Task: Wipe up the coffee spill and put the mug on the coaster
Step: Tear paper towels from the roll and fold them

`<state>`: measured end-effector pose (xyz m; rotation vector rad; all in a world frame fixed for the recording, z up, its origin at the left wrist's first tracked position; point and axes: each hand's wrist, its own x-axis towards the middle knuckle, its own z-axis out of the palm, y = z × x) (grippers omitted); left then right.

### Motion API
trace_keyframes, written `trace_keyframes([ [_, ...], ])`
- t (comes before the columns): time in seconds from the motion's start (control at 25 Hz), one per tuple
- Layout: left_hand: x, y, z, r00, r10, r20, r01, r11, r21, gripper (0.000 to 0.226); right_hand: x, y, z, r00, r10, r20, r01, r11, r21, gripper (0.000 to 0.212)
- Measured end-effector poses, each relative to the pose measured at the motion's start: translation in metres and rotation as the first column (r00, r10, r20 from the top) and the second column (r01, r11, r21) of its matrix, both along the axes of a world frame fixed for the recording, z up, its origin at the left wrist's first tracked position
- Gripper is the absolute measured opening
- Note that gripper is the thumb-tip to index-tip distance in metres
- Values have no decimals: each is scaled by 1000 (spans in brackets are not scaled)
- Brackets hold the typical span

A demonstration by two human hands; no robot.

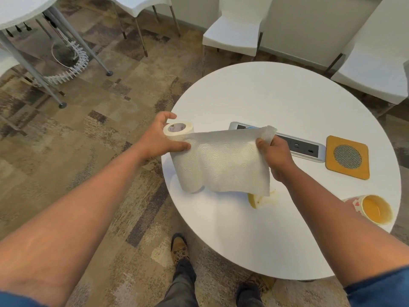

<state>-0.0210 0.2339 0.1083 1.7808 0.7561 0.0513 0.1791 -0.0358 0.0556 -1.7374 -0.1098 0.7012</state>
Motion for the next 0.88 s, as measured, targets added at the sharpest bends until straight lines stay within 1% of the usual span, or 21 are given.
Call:
trace_keyframes([
  [0.08, -1, -3, -1, 996, 72, 51, -65, 989, -134, 91, 0, -1, 3, 998, -9, -65, 13, 999, 51, 18],
  [0.2, -2, -9, -4, 975, 172, 138, -112, 925, -362, 75, -3, -3, 6, 991, 3, -137, 15, 992, 129, 16],
  [0.28, -1, -13, -6, 966, 206, 154, -112, 876, -469, 64, -7, -4, 8, 985, 19, -172, 9, 987, 158, 14],
  [0.36, -1, -17, -7, 966, 218, 136, -112, 834, -540, 64, -12, -3, 7, 979, 22, -204, 14, 985, 172, 18],
  [0.44, -1, -20, -7, 968, 222, 116, -112, 800, -589, 65, -16, -2, 6, 974, 10, -226, 33, 982, 185, 24],
  [0.52, 0, -23, -5, 964, 241, 113, -125, 786, -606, 56, -21, -1, 6, 971, -14, -237, 58, 982, 182, 26],
  [0.68, 4, -31, 2, 945, 296, 138, -148, 766, -625, 42, -27, 0, 9, 969, -53, -241, 99, 977, 187, 21],
  [0.8, 6, -31, 9, 908, 385, 164, -200, 743, -638, 41, -29, -3, 5, 957, -115, -268, 171, 965, 197, 20],
  [0.88, 7, -27, 14, 907, 386, 170, -196, 743, -640, 42, -32, -6, 2, 948, -140, -287, 198, 963, 183, 17],
])
